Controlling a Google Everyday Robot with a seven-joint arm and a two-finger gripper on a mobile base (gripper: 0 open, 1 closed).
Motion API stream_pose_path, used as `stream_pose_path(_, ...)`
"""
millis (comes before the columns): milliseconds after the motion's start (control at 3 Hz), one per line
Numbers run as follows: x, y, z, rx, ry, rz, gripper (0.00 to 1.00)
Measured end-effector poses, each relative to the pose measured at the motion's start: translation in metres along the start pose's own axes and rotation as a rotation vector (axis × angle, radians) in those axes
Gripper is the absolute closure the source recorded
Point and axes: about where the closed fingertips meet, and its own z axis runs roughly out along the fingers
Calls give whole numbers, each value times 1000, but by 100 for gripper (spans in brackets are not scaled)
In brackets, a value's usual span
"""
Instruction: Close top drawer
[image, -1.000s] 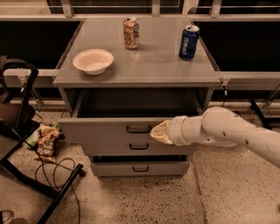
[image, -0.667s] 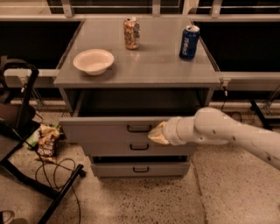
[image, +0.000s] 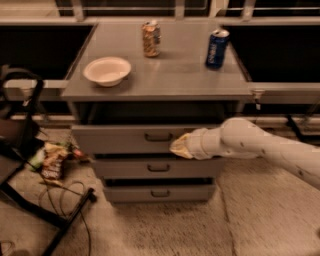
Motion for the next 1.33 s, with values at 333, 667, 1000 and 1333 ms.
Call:
stream_pose_path(333, 0, 0, 0, 0, 0, 0, 100)
stream_pose_path(667, 0, 0, 0, 0, 0, 0, 82)
stream_pose_path(1000, 0, 0, 0, 0, 0, 0, 51)
stream_pose_path(1333, 0, 0, 0, 0, 0, 0, 26)
